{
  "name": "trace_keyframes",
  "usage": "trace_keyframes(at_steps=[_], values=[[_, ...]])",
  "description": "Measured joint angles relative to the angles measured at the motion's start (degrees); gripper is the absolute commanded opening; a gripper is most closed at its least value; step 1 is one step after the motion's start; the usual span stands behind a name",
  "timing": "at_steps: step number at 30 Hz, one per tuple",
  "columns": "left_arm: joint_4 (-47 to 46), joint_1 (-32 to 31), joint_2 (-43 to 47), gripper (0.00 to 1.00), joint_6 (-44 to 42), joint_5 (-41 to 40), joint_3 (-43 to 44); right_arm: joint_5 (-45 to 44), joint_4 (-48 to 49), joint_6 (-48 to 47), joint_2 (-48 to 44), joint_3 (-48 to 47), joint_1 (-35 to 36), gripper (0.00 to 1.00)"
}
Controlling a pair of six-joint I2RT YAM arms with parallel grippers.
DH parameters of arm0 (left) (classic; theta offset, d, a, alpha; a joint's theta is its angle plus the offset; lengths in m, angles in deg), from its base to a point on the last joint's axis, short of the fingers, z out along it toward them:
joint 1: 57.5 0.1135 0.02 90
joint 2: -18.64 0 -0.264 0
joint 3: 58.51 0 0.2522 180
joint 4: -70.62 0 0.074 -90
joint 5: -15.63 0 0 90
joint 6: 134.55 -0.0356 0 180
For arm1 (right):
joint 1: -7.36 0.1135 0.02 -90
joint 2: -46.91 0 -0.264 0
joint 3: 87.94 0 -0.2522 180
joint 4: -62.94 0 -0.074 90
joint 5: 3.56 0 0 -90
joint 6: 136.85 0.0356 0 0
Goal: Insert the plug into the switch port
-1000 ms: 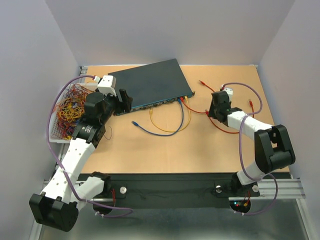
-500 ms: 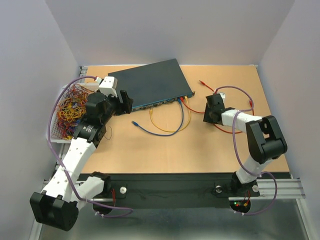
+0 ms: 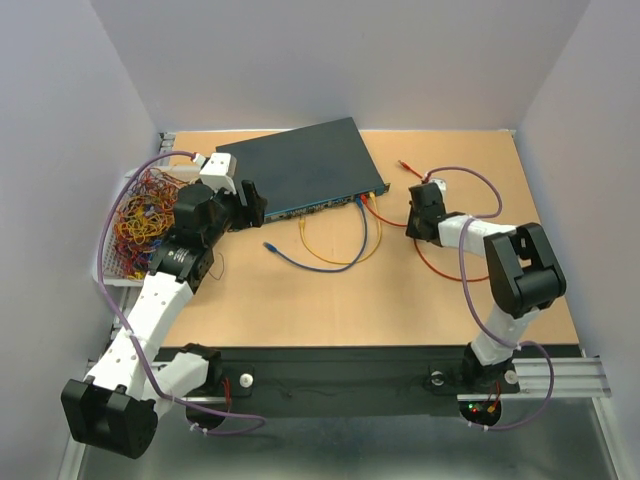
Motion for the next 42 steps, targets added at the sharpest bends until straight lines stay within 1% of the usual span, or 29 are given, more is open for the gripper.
trace_keyframes(at_steps=[5, 7, 10, 14, 17, 20, 22, 29, 35, 39, 42], values=[[0.0, 0.0, 0.0, 0.8, 0.0, 0.0, 0.0, 4.2, 0.6, -0.8, -6.0, 6.6, 1.0, 0.0], [0.0, 0.0, 0.0, 0.8, 0.0, -0.1, 0.0, 8.1, -0.3, -1.5, -10.1, 9.8, 2.7, 0.0], [0.0, 0.0, 0.0, 0.8, 0.0, -0.2, 0.0, 16.2, -1.4, -2.1, -16.5, 13.6, 5.5, 0.0], [0.0, 0.0, 0.0, 0.8, 0.0, -0.1, 0.0, 26.7, -2.0, -2.1, -23.1, 14.8, 7.0, 0.0], [0.0, 0.0, 0.0, 0.8, 0.0, -0.1, 0.0, 31.7, -1.8, -2.3, -25.5, 14.8, 7.0, 0.01], [0.0, 0.0, 0.0, 0.8, 0.0, 0.0, 0.0, 37.2, -1.5, -2.4, -26.2, 14.8, 7.2, 0.0], [0.0, 0.0, 0.0, 0.79, 0.0, 0.0, 0.0, 39.3, -1.4, -2.5, -26.2, 14.8, 7.6, 0.0], [0.0, 0.0, 0.0, 0.79, 0.0, 0.2, 0.0, 46.9, 1.8, -3.6, -25.9, 14.8, 12.2, 0.0], [0.0, 0.0, 0.0, 0.79, 0.0, 1.1, 0.0, 54.1, 6.5, -3.9, -27.0, 14.8, 15.8, 0.0], [0.0, 0.0, 0.0, 0.79, 0.0, 1.5, 0.0, 55.5, 9.9, -3.5, -27.1, 14.8, 17.3, 0.0], [0.0, 0.0, 0.0, 0.79, 0.0, 1.5, 0.0, 53.4, 11.6, -3.0, -24.5, 14.2, 18.7, 0.0]])
